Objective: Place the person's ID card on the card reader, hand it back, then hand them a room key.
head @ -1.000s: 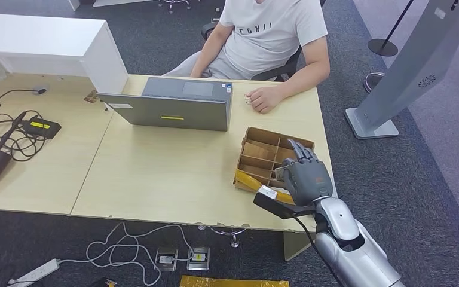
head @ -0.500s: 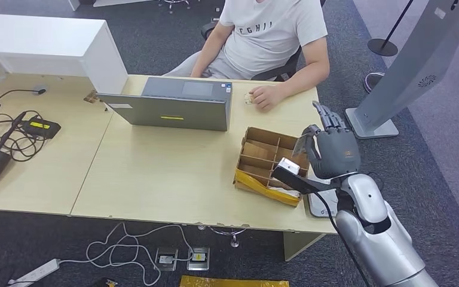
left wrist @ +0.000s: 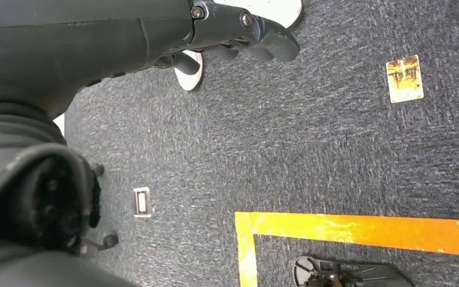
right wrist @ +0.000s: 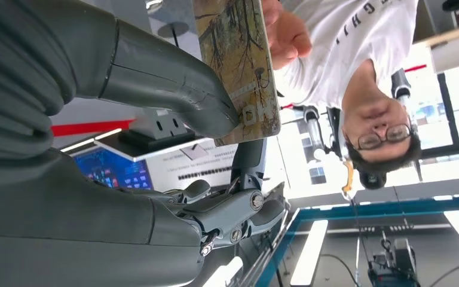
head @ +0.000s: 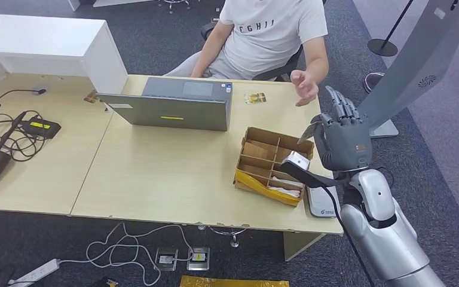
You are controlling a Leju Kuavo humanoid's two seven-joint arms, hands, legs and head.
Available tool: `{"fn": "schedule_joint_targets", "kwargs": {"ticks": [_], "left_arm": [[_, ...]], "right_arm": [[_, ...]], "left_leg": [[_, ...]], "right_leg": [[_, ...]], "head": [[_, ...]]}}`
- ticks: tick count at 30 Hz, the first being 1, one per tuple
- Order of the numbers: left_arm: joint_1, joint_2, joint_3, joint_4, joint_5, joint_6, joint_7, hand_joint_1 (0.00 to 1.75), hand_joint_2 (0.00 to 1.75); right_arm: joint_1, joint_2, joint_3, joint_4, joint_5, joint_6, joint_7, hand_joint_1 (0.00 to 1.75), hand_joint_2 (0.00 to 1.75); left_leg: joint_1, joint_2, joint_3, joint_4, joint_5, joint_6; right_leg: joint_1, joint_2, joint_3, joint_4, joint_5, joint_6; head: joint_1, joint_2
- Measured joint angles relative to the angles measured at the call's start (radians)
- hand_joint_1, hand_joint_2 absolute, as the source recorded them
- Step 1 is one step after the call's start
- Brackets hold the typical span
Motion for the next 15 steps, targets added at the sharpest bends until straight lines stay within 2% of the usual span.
{"fn": "schedule_joint_targets", "kwargs": {"ticks": [4,8,15], "left_arm": [[0.000,0.000,0.000,0.000,-0.013,-0.004,-0.002,0.00,0.00],[-0.003,0.000,0.000,0.000,-0.028,-0.008,-0.002,0.00,0.00],[-0.003,0.000,-0.001,0.000,-0.047,-0.014,-0.002,0.00,0.00]], "right_arm": [[-0.062,0.004,0.000,0.077,0.034,-0.056,-0.041,1.75,1.75],[-0.172,0.024,0.005,0.219,0.064,-0.157,-0.096,1.75,1.75],[-0.286,0.065,0.018,0.449,0.070,-0.280,-0.142,1.75,1.75]], "left_leg": [[0.000,0.000,0.000,0.000,0.000,0.000],[0.000,0.000,0.000,0.000,0.000,0.000],[0.000,-0.001,-0.001,0.000,0.000,0.000]], "right_leg": [[0.000,0.000,0.000,0.000,0.000,0.000],[0.000,-0.001,0.000,0.000,0.000,0.000],[0.000,-0.002,0.000,0.000,0.000,0.000]], "head": [[0.000,0.000],[0.000,0.000],[0.000,0.000]]}}
